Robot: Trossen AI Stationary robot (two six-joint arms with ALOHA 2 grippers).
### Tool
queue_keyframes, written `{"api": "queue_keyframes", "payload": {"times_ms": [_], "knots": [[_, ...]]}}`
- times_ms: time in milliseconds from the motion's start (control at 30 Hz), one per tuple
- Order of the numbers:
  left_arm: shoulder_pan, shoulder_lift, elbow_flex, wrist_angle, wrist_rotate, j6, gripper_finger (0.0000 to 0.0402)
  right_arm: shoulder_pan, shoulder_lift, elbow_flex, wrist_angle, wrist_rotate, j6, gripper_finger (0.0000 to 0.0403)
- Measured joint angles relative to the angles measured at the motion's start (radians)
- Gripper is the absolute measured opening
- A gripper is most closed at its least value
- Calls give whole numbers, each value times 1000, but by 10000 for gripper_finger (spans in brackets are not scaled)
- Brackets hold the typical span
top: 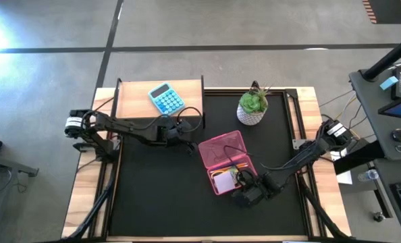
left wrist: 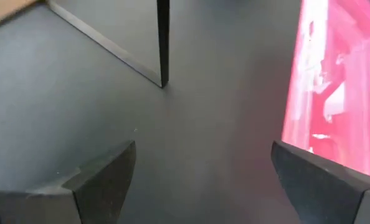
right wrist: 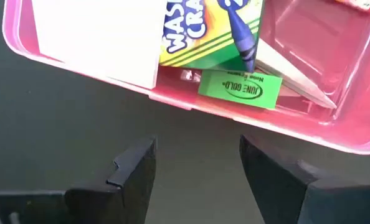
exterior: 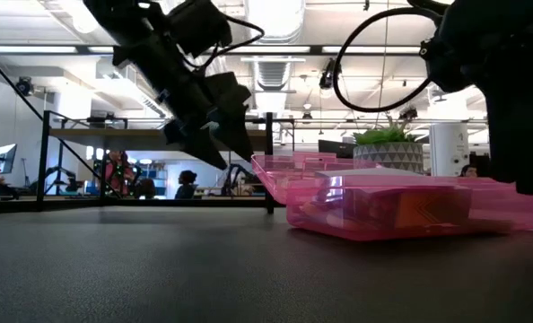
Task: Pack school essentials
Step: Close the pink supply box
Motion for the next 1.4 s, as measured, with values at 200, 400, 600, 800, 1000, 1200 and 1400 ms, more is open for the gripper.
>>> {"api": "queue_keyframes", "payload": {"times_ms": [200, 400, 600, 800, 1000, 1200, 1400], "knots": [[-2, 52, -2, 43, 9, -2, 357, -9, 0, -5, 0, 9, -7, 219], [-5, 65, 4, 89, 13, -2, 357, -11, 0, -7, -10, 13, -7, 219], [-9, 55, 14, 107, 86, -1, 357, -12, 0, -7, -31, 11, -6, 219], [-22, 45, 37, 114, 113, 0, 357, -22, 0, -11, -59, 11, -6, 219], [-43, 42, 70, 119, 162, 9, 357, -31, 0, -14, -61, 26, -15, 219], [-79, 42, 75, 191, 194, 11, 357, -35, 0, -14, -67, 26, -22, 219], [-98, 42, 79, 227, 197, 11, 357, -35, -3, -14, -70, 23, -22, 219]]}}
